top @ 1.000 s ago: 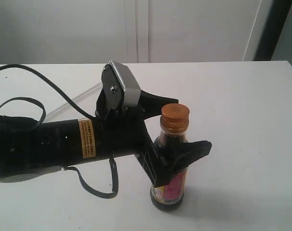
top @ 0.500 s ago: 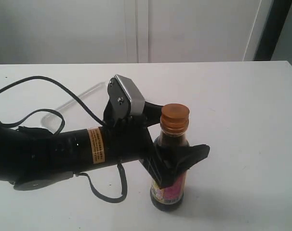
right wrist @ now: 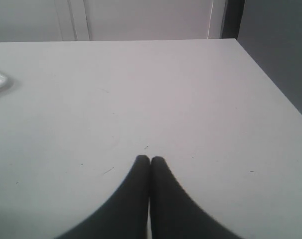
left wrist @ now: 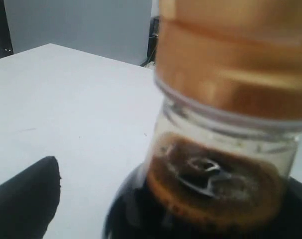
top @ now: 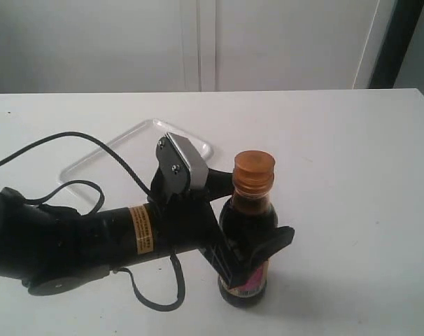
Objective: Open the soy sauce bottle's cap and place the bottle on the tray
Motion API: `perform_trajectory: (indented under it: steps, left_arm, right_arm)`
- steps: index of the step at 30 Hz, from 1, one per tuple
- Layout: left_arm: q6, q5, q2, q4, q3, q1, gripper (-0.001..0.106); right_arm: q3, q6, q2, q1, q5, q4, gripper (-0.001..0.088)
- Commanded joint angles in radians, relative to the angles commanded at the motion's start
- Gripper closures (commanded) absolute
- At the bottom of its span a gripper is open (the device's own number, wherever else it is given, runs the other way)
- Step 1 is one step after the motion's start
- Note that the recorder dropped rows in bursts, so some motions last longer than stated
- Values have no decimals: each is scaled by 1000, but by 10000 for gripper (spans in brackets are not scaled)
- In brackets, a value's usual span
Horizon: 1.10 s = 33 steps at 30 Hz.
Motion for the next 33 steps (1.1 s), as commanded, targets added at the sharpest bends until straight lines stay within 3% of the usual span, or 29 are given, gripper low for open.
perform_trajectory:
  steps: [12, 15, 20, 22, 33]
  left_arm:
    - [20, 0, 2, -17, 0, 0, 189]
    - [20, 2, 2, 6, 0, 0, 386]
    - [20, 7, 2, 97, 0, 0, 931]
    - [33, 7, 2, 121, 0, 0, 1051]
    - [70, 7, 2, 130, 0, 0, 1053]
  right_arm:
    - [0, 0, 0, 0, 0, 0, 868]
    - [0, 0, 0, 0, 0, 0, 868]
    - [0, 0, 0, 0, 0, 0, 868]
    - [0, 0, 0, 0, 0, 0, 868]
    - [0, 0, 0, 0, 0, 0, 868]
